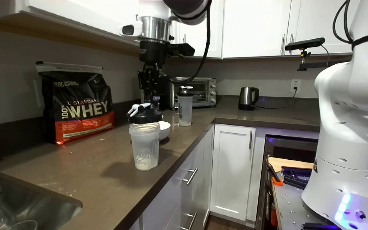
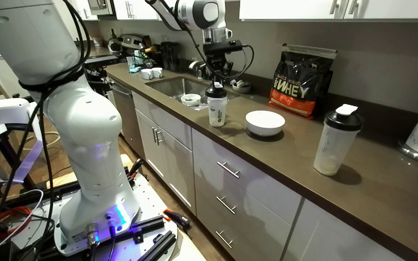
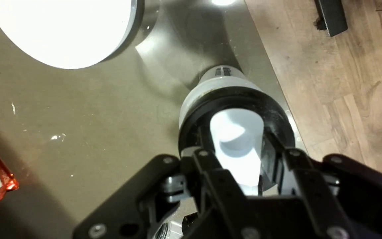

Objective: Put the lid on the bottle

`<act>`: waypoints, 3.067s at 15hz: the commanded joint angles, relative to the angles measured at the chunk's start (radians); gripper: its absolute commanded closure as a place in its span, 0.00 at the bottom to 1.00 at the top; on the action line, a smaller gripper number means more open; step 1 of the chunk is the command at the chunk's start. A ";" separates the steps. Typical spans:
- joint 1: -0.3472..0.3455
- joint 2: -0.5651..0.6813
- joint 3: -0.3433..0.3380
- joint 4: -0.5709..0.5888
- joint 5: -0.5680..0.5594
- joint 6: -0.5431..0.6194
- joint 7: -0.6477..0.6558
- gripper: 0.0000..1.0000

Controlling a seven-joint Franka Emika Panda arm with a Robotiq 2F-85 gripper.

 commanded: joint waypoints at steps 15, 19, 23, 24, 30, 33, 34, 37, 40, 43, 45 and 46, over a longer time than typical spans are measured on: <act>0.003 -0.014 0.009 -0.028 -0.008 0.023 0.074 0.87; 0.003 -0.012 0.009 -0.020 -0.011 0.027 0.074 0.87; 0.003 0.000 0.011 -0.029 -0.014 0.052 0.080 0.87; 0.003 0.004 0.012 -0.031 -0.019 0.061 0.083 0.87; 0.001 0.019 0.014 -0.036 -0.032 0.097 0.086 0.87; -0.001 0.011 0.013 -0.032 -0.042 0.087 0.086 0.87; -0.002 0.009 0.013 -0.031 -0.048 0.086 0.086 0.87; -0.006 0.005 0.011 -0.028 -0.069 0.081 0.090 0.87; -0.006 0.010 0.008 -0.031 -0.076 0.087 0.098 0.87; -0.003 0.014 0.008 -0.031 -0.068 0.085 0.101 0.87; -0.002 0.017 0.008 -0.031 -0.064 0.084 0.102 0.87; -0.002 0.019 0.008 -0.031 -0.062 0.083 0.101 0.87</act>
